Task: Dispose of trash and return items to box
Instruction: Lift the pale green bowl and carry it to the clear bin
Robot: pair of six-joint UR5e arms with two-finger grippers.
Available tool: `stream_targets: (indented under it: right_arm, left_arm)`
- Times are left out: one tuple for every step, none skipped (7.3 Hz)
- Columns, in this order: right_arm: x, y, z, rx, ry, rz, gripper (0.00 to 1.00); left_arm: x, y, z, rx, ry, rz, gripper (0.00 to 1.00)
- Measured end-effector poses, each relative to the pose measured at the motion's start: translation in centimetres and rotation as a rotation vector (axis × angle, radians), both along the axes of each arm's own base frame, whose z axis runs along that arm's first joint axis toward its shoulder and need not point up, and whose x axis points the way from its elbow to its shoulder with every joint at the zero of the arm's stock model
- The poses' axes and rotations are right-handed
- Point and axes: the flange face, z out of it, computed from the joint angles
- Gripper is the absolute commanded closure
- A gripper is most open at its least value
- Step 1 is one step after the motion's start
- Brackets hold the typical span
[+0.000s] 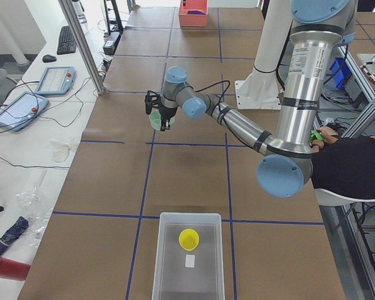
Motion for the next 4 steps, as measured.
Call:
stream_targets:
  right_arm:
    - [0.0, 0.0, -0.1, 0.002, 0.000, 0.000, 0.00]
    - [0.0, 0.0, -0.2, 0.004, 0.000, 0.001, 0.00]
    - [0.0, 0.0, -0.3, 0.004, 0.000, 0.002, 0.00]
    - [0.0, 0.0, -0.4, 0.005, -0.001, 0.003, 0.00]
  left_arm:
    - [-3.7, -0.8, 2.6, 0.042, -0.067, 0.023, 1.00]
    - [-7.6, -1.5, 5.5, 0.068, -0.134, 0.045, 1.00]
    - [-11.5, -1.7, 8.5, 0.086, -0.197, 0.072, 1.00]
    - [-15.7, -1.4, 11.6, 0.099, -0.258, 0.103, 1.00]
